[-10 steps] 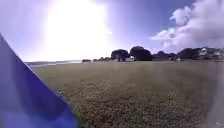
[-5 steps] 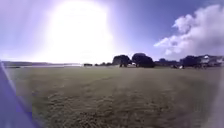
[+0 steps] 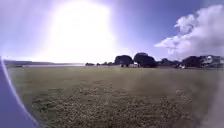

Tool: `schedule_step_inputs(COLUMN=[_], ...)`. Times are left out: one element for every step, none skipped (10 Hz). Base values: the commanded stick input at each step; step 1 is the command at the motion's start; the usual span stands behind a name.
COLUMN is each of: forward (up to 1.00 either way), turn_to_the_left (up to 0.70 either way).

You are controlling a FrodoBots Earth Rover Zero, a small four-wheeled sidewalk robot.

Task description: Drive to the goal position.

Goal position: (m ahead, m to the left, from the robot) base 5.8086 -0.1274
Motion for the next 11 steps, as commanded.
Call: schedule_step_inputs(forward=[0.70,0.70,0.70,0.70,0.70,0.70,0.70,0.70,0.70,0.70,0.70], turn_to_the_left=[0.00,0.00,0.00,0.00,0.00,0.00,0.00,0.00,0.00,0.00,0.00])
